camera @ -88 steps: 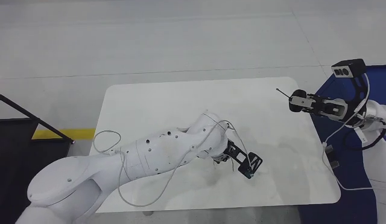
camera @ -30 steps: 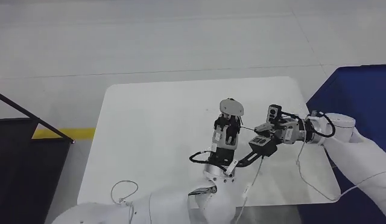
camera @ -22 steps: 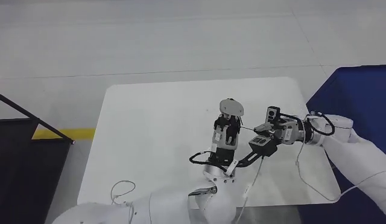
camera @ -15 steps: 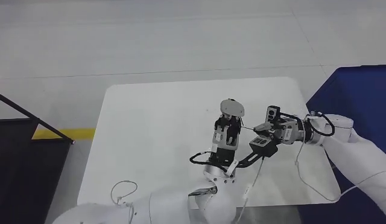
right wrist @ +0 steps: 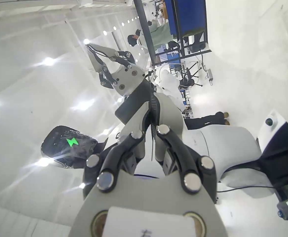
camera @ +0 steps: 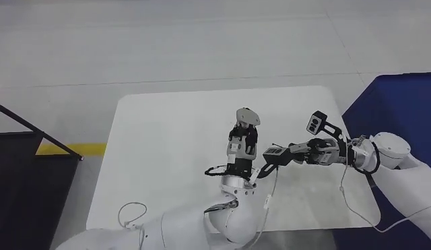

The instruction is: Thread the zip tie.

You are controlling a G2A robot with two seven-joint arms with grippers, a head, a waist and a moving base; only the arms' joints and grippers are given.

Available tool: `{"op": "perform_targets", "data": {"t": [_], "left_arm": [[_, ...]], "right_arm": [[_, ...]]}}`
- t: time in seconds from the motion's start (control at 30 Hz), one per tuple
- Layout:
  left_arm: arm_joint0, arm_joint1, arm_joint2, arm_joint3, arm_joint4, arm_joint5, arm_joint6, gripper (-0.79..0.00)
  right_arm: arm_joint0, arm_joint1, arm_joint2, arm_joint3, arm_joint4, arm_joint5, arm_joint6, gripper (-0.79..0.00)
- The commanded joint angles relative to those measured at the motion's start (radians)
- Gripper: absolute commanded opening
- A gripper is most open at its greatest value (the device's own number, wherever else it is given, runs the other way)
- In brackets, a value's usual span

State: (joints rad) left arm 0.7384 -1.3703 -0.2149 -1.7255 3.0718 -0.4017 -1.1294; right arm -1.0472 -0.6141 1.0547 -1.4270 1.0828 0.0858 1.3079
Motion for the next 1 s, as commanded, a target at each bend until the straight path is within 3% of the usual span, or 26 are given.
{"op": "perform_targets", "data": {"t": [0.0,0.23,0.47,0.7,0.97], "left_arm": [[0.0,0.0,-0.001,-0.001,0.0,0.001,0.0,-0.785],[0.042,0.011,-0.041,-0.019,0.0,-0.01,0.09,-0.785],[0.134,0.025,-0.131,-0.099,-0.085,0.006,0.288,-0.785],[0.184,0.027,-0.188,-0.135,-0.072,-0.024,0.38,-0.785],[0.211,0.027,-0.202,-0.139,-0.048,-0.01,0.435,-0.785]], "right_arm": [[-0.002,0.0,0.003,0.0,0.001,0.0,-0.007,-0.785],[-0.028,0.001,0.052,-0.011,0.014,0.013,0.01,-0.785],[-0.031,-0.006,0.091,0.007,0.117,0.089,0.109,-0.785],[-0.021,-0.019,0.074,0.001,0.018,0.127,-0.017,-0.785],[-0.037,-0.022,0.063,-0.038,-0.017,0.127,-0.016,-0.785]]}}
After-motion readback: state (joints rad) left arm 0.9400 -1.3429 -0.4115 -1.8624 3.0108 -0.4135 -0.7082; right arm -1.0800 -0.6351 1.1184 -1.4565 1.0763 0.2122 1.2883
